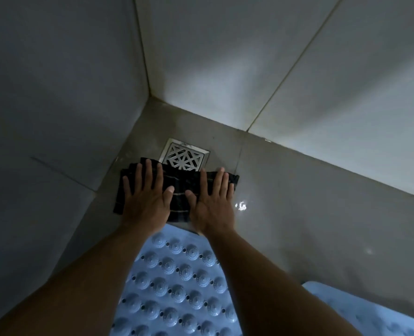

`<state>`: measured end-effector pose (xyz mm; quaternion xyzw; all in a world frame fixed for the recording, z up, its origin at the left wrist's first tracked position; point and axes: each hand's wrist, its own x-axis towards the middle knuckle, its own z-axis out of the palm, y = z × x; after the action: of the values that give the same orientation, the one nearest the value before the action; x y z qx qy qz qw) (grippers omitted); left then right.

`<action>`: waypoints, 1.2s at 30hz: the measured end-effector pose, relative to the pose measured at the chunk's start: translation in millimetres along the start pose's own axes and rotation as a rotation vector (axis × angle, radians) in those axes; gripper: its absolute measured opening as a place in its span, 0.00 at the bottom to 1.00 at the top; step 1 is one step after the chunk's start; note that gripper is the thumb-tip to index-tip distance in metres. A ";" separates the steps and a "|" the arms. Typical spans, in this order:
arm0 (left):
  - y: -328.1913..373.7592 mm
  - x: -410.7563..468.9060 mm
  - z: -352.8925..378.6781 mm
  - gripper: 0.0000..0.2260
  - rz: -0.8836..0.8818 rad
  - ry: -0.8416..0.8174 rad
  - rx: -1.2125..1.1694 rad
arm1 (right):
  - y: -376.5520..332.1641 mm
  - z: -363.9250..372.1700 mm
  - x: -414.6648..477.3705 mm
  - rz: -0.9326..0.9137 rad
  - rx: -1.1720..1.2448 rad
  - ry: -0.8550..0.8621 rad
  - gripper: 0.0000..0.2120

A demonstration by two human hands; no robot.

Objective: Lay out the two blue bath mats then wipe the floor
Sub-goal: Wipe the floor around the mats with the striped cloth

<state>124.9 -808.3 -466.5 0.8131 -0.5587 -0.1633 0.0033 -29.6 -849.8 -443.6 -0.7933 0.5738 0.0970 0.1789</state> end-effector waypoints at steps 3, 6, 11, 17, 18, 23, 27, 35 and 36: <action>3.2 1.4 2.2 0.30 -0.035 -0.019 0.043 | 6.5 0.5 -0.5 -0.021 0.038 0.018 0.34; 7.8 3.4 1.4 0.30 -0.097 -0.075 0.050 | 13.8 4.8 -0.5 -0.079 0.034 0.056 0.34; 56.2 -6.3 7.3 0.29 -0.189 -0.099 -0.017 | 62.9 -7.4 13.5 -0.180 -0.028 0.038 0.34; 121.8 -20.9 31.8 0.30 -0.453 0.057 -0.079 | 114.0 -36.9 52.9 -0.455 -0.168 -0.062 0.35; 129.9 -20.7 33.4 0.32 -0.492 0.070 -0.093 | 118.6 -40.5 61.0 -0.494 -0.191 -0.071 0.35; 156.4 -15.0 41.0 0.32 -0.634 0.144 -0.134 | 131.0 -54.4 92.9 -0.655 -0.297 -0.118 0.36; 158.2 -12.7 39.7 0.29 -0.654 0.139 -0.125 | 131.0 -51.8 95.7 -0.698 -0.285 -0.033 0.36; 156.5 -13.3 42.2 0.31 -0.653 0.180 -0.134 | 128.3 -50.2 99.7 -0.677 -0.310 -0.120 0.36; 156.0 -13.7 42.6 0.30 -0.649 0.186 -0.135 | 128.1 -49.6 99.1 -0.675 -0.316 -0.123 0.36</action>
<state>-32.6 -846.9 -473.9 0.9578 -0.2560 -0.1176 0.0561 -121.2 -991.7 -455.8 -0.9482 0.2463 0.1673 0.1105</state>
